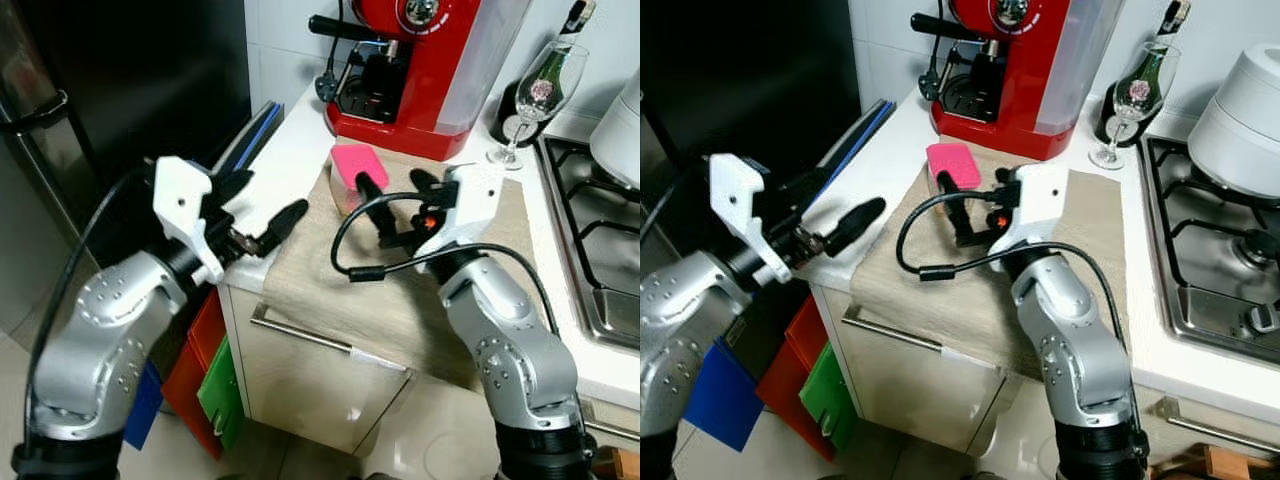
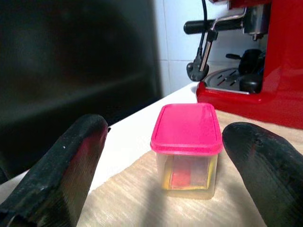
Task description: Restocking fridge
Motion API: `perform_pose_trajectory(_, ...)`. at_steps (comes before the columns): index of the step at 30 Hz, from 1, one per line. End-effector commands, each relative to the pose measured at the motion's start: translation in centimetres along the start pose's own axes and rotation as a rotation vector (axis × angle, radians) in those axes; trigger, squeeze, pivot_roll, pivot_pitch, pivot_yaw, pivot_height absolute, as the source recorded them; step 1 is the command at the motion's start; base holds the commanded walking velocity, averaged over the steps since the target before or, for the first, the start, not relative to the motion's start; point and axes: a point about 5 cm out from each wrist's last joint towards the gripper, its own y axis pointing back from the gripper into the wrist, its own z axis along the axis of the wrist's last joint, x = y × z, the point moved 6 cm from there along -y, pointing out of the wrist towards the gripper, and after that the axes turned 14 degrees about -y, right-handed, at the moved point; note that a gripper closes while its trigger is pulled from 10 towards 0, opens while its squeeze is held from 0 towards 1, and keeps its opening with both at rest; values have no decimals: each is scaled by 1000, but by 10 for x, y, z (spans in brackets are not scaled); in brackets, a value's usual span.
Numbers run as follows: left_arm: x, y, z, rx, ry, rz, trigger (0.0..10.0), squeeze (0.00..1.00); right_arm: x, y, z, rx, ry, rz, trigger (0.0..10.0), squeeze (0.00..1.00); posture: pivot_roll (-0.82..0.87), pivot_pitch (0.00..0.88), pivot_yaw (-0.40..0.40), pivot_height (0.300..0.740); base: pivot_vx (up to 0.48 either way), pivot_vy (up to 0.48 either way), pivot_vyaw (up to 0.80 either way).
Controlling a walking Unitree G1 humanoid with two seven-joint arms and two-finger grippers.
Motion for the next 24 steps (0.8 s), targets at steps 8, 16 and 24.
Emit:
perform_pose_trajectory(8, -10, -3, 0, -14, 7, -36, 10000, 0, -3, -6, -14, 48, -14, -13, 10000, 0, 27, 0, -29, 740, 0, 0, 0)
perform_pose_trajectory(16, -13, -4, 2, -24, 10, -52, 10000, 0, 4, -21, -24, 78, -47, 24, 10000, 0, 40, 0, -37, 740, 0, 0, 0)
perform_pose_trajectory(24, -27, -2, 4, -37, 60, -129, 10000, 0, 5, -32, -26, 78, -45, 30, 10000, 0, 48, 0, -45, 740, 0, 0, 0)
